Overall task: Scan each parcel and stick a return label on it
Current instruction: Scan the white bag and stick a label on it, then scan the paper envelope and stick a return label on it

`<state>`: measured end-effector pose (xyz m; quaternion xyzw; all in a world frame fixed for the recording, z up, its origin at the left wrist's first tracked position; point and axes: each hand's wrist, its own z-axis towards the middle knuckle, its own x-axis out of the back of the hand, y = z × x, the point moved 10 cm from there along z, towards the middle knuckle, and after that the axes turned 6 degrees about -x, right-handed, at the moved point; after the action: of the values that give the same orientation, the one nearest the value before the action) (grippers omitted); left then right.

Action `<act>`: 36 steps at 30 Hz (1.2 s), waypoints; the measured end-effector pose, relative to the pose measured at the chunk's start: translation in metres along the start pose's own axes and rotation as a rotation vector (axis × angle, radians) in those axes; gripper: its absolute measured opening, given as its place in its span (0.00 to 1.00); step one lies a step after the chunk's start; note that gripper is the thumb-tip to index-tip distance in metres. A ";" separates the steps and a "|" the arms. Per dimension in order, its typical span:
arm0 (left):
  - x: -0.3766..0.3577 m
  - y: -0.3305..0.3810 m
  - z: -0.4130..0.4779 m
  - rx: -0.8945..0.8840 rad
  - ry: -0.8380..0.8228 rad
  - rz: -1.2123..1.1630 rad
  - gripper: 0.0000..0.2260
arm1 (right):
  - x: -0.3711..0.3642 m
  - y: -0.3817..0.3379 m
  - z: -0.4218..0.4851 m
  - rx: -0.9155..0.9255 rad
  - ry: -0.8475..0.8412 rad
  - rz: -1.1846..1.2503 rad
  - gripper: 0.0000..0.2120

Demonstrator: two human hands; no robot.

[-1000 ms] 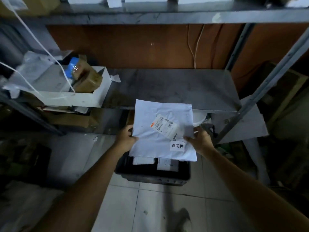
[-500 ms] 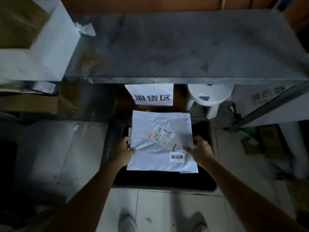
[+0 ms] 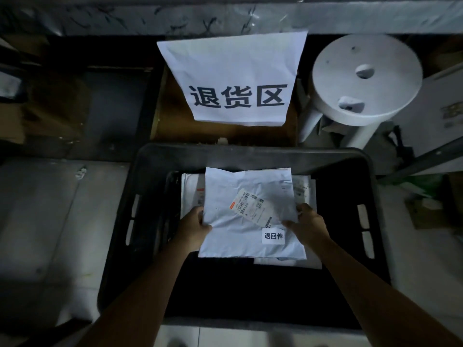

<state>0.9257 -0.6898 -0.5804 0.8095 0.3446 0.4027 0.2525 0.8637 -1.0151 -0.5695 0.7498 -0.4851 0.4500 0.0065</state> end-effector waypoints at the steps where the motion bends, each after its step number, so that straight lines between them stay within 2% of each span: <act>1: -0.002 -0.003 0.002 -0.004 0.000 0.007 0.20 | -0.003 0.002 0.003 -0.003 -0.006 0.002 0.23; 11: 0.014 -0.021 0.015 0.013 0.037 0.096 0.18 | -0.023 0.005 0.020 0.002 -0.116 -0.210 0.23; 16: 0.034 0.023 -0.009 0.000 0.047 0.167 0.15 | 0.012 -0.001 -0.003 -0.049 -0.104 -0.229 0.23; 23: 0.097 0.191 -0.099 -0.182 -0.028 0.438 0.14 | 0.143 -0.077 -0.097 0.039 -0.096 -0.245 0.22; 27: 0.137 0.307 -0.164 -0.267 -0.079 0.537 0.16 | 0.260 -0.133 -0.172 0.119 -0.021 -0.292 0.20; 30: 0.170 0.404 -0.208 -0.344 -0.025 0.564 0.16 | 0.360 -0.164 -0.226 0.159 0.072 -0.283 0.17; 36: 0.199 0.597 -0.309 -0.542 -0.022 0.574 0.17 | 0.548 -0.195 -0.347 0.171 0.254 -0.221 0.16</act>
<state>0.9695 -0.8769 0.0935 0.7812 -0.0175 0.5247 0.3378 0.8428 -1.1523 0.0933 0.7334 -0.3550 0.5772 0.0533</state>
